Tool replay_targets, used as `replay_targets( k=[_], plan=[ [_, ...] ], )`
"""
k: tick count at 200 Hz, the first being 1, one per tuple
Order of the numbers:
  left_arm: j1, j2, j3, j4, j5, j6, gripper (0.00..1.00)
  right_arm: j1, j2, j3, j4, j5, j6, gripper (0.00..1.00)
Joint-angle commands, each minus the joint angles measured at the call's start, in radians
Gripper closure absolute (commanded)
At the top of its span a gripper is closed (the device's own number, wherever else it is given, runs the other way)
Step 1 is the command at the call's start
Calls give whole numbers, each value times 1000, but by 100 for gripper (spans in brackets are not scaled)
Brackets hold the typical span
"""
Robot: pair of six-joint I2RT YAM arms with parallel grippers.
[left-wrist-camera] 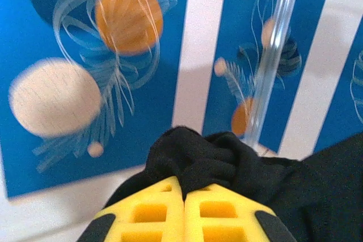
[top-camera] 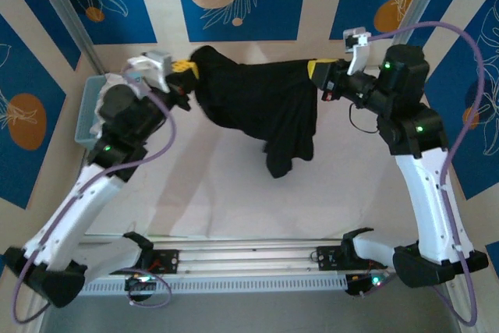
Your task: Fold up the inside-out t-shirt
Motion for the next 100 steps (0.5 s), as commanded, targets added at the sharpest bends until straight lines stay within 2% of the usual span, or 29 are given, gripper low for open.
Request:
replay_targets(
  k=[1, 24, 60, 80, 100],
  plan=[
    [-4, -30, 45, -147, -117, 92, 100, 5, -9, 86, -44, 22, -54, 100],
    [-4, -48, 83, -171, -178, 147, 100, 5, -7, 116, -56, 47, -64, 100],
    [9, 34, 113, -218, -297, 214, 100, 4, 38, 74, -57, 67, -55, 100],
    [52, 113, 107, -235, -289, 192, 100, 4, 93, 12, -55, 114, -53, 100],
    [134, 236, 80, -207, -251, 129, 100, 3, 200, -54, -28, 139, -36, 99]
  ],
)
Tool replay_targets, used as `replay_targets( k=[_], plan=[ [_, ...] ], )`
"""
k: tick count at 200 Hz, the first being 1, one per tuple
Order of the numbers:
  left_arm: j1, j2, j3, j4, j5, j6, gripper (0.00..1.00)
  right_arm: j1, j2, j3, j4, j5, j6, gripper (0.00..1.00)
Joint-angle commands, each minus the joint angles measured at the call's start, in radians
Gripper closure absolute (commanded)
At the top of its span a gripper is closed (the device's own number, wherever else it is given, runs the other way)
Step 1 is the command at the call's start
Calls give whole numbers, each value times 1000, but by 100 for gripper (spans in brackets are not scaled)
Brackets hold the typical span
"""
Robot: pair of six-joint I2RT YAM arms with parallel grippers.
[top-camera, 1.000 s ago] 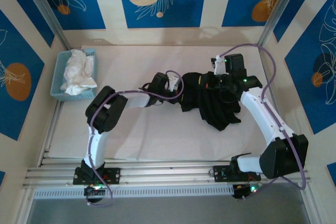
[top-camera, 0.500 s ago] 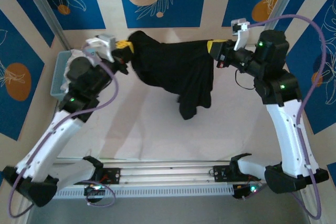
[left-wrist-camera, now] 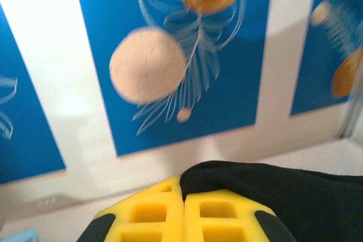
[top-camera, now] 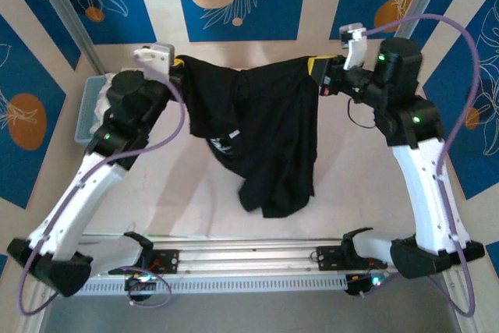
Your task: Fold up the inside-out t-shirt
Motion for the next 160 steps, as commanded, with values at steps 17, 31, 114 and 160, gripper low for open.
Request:
replay_targets(
  k=[17, 31, 114, 160],
  plan=[
    [139, 268, -3, 31, -17, -70, 100, -1, 266, -60, 34, 78, 19, 94],
    [184, 420, 61, 18, -38, -100, 100, -1, 421, 20, -8, 110, 15, 82],
    [-53, 189, -423, 169, 262, -304, 27, -158, 301, -463, -16, 136, 87, 45],
    [-602, 344, -492, 278, 238, -215, 30, -336, 243, -670, 72, 118, 179, 44]
  ],
)
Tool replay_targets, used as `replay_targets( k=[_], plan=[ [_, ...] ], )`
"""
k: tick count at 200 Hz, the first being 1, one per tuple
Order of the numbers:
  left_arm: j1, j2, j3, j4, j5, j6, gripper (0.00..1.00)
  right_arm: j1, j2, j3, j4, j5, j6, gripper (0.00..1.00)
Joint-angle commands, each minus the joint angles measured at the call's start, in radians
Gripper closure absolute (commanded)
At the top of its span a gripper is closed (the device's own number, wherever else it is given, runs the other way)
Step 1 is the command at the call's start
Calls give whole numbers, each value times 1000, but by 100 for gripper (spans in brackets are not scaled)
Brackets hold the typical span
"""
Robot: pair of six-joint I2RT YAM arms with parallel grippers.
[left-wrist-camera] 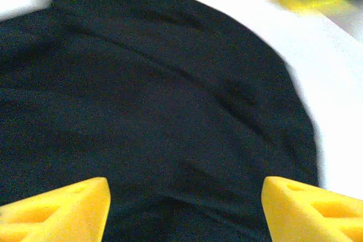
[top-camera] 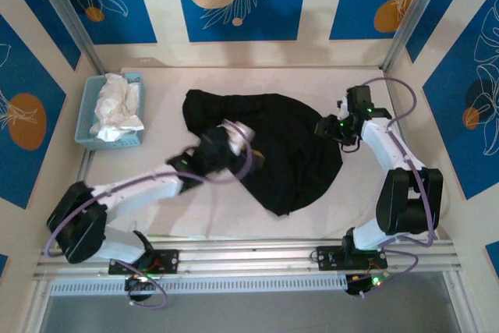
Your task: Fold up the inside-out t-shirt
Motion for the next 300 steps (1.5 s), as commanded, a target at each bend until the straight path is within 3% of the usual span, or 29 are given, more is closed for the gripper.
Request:
replay_targets(
  k=[1, 24, 64, 81, 112, 128, 152, 170, 206, 241, 300],
  plan=[
    [-169, 118, 6, 47, -1, 50, 30, -61, -7, -60, 70, -26, 74, 44],
    [-260, 285, 120, -33, -100, 87, 30, -91, 24, -80, 65, 85, 87, 43],
    [-274, 463, 223, -67, -195, 89, 32, -97, 130, -54, 9, 147, 81, 41],
    [-273, 499, 239, -68, -189, 83, 45, -97, 185, -27, -8, 164, 68, 41],
    [-267, 479, 218, -51, -165, 78, 79, -67, 296, 35, -25, 155, 37, 42],
    [-247, 428, 188, -40, -157, 70, 96, -46, 331, 61, -21, 145, 26, 50],
    [-202, 304, 117, -6, -133, 41, 100, -38, 345, 86, -9, 89, 3, 85],
    [-152, 186, 67, -3, -114, 22, 100, -36, 280, 77, 10, 35, -2, 100],
    [24, -112, 37, -83, -60, -28, 100, -31, -53, 82, 48, -173, 45, 100],
    [238, -357, 162, -225, -130, -16, 100, -28, -269, 300, 19, -262, 97, 100],
    [502, -400, 518, -379, -284, 128, 100, -38, -299, 712, -48, -247, 68, 100]
  ],
)
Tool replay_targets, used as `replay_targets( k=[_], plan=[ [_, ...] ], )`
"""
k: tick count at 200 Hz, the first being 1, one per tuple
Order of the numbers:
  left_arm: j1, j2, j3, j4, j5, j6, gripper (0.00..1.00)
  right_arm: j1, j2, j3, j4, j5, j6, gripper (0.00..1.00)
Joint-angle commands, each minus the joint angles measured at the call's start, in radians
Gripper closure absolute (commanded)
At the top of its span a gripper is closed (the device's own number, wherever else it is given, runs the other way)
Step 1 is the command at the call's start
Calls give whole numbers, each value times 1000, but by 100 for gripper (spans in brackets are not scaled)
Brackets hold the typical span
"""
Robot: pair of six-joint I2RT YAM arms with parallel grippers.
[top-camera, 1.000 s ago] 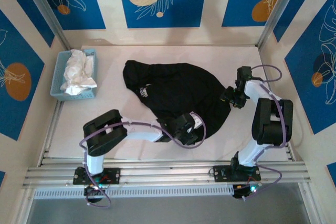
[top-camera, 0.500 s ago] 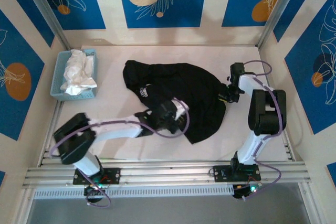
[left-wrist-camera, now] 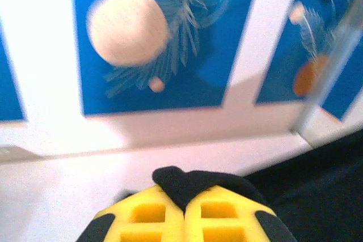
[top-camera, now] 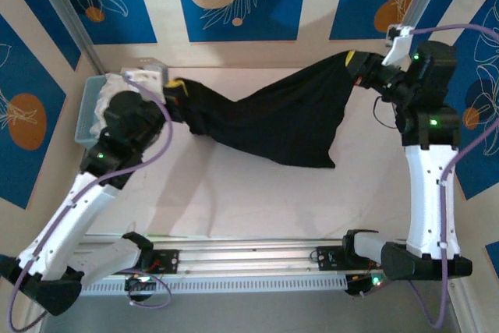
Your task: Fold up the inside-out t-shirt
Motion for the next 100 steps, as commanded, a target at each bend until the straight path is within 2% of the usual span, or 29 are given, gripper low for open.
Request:
replay_targets(
  k=[1, 22, 49, 71, 100],
  plan=[
    [86, 10, 116, -72, -86, 73, 100, -7, 16, 102, -64, -8, -7, 100],
    [189, 84, 208, -89, -82, 73, 100, -8, 18, 177, -68, -13, -10, 100],
    [317, 217, 288, -97, 21, 2, 100, -8, 32, 216, -66, -28, -15, 100],
    [363, 316, 365, -108, 79, -23, 100, -18, 55, 258, -96, 12, -37, 100],
    [367, 402, 446, -85, 136, -36, 100, -44, 95, 294, -104, 72, -45, 100]
  ],
)
